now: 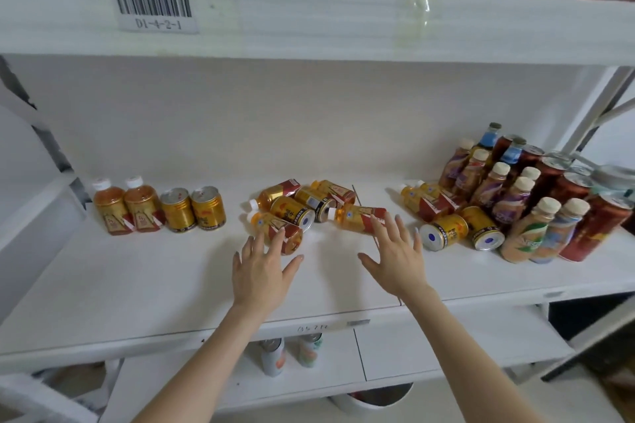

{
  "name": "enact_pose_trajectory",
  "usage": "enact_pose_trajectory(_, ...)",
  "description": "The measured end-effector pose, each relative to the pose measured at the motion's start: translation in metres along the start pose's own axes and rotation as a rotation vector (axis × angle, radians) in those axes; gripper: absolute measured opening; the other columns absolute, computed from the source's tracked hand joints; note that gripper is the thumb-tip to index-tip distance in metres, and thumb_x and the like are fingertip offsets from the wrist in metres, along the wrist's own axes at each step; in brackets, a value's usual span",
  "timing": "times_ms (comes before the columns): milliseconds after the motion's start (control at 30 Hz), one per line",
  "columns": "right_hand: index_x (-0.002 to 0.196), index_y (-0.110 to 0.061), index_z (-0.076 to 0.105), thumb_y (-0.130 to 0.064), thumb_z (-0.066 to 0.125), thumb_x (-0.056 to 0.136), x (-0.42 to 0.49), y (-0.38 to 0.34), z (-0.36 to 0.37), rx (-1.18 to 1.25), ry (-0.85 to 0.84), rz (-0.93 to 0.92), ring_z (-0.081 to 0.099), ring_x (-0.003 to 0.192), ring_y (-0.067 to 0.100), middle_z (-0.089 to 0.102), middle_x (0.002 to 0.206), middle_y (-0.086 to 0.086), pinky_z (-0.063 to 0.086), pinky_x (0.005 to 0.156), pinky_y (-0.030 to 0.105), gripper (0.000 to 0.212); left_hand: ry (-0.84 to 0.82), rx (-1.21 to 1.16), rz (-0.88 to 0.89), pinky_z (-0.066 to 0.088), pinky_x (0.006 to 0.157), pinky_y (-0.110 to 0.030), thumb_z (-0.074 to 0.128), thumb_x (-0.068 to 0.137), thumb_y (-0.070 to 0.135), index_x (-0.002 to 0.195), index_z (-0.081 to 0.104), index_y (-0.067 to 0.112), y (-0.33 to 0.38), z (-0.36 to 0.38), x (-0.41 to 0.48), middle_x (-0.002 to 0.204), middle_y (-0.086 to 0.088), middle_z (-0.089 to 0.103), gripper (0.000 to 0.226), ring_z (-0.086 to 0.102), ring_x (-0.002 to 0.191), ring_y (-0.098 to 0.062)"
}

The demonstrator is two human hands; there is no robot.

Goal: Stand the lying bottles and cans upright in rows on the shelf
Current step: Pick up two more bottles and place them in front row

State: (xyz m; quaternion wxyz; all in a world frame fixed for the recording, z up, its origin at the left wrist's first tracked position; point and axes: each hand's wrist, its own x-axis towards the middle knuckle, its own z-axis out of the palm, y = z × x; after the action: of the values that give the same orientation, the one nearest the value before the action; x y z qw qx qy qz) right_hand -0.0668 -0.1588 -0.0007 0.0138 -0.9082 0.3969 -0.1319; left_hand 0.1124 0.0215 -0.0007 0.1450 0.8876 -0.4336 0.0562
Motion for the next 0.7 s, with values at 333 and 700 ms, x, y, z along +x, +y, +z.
enact_pose_trajectory(333,0.149,-0.025,0.016,-0.055,0.044,0.09,0.053,0.05,0.012,0.075,-0.099,-0.055,0.004,0.148,0.026,0.009,0.161,0.005,0.01,0.118,0.052,0.072,0.024,-0.052,-0.229,0.04,0.103,-0.052,0.038,0.09,0.061,0.144,0.036,0.023,0.035,0.031,0.036,0.151,-0.013,0.037,0.066,0.038,0.133,-0.037)
enact_pose_trajectory(700,0.151,-0.019,0.014,-0.05,0.05,0.091,0.118,0.061,0.053,0.152,-0.198,-0.199,0.014,0.147,0.026,0.018,0.159,0.006,0.022,0.115,0.043,0.077,0.071,-0.544,-0.87,0.047,0.077,-0.042,0.06,0.083,0.054,0.126,0.042,0.005,0.02,0.064,0.097,0.118,-0.02,0.06,0.068,0.058,0.104,-0.04)
